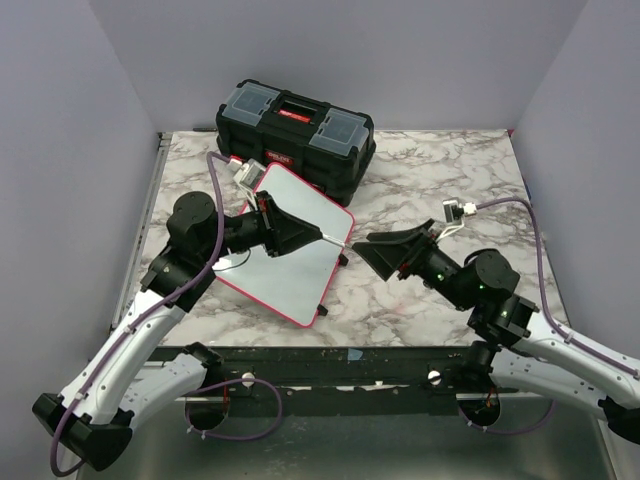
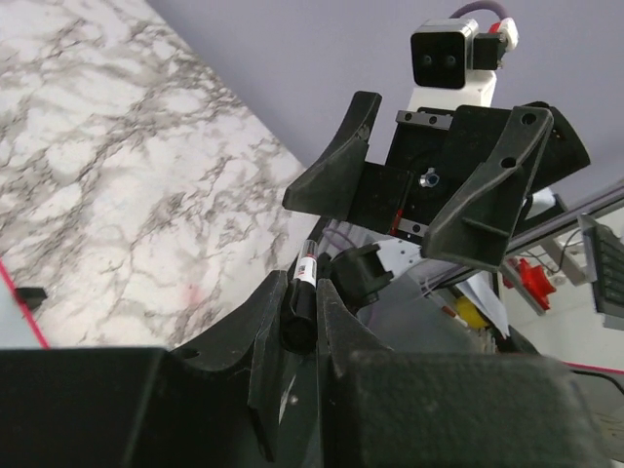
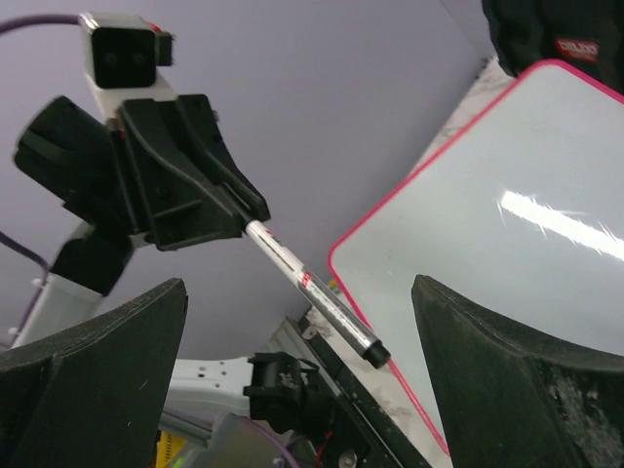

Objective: Write a sentence on the whiteboard
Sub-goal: Open the pen cap from the whiteboard marker.

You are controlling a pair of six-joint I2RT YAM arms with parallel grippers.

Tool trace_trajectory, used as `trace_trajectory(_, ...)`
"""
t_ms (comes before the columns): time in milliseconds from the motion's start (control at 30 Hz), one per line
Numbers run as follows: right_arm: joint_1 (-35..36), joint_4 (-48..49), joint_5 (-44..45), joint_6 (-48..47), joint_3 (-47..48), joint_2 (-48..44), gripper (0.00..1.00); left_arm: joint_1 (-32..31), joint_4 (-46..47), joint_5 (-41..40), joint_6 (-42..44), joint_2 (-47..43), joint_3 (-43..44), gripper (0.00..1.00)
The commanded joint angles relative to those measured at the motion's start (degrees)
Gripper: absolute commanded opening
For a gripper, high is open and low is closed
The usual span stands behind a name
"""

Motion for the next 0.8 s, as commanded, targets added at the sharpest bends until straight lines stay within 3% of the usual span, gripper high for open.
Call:
trace_trajectory(0, 0.0, 5.2, -4.9, 0.5, 6.2, 1.1, 0.99, 0.3, 9.1, 4.6, -5.4, -1.2, 1.4, 0.00)
trace_trajectory(200, -0.2, 4.9, -8.8, -0.5, 11.6, 4.9, 0.98, 0.3, 14.8, 7.9, -8.3, -0.5, 4.3, 0.00)
trace_trajectory(500, -2.5, 8.0, -13.7, 2.0, 12.5, 8.9, 0.97, 0.3, 18.8, 9.2, -9.2, -0.4, 3.9, 0.00)
trace_trajectory(767, -4.1, 13.8, -21.2, 6.4, 13.1, 11.6, 0.76, 0.3, 19.2, 9.3, -8.7, -0.6, 4.3, 0.00)
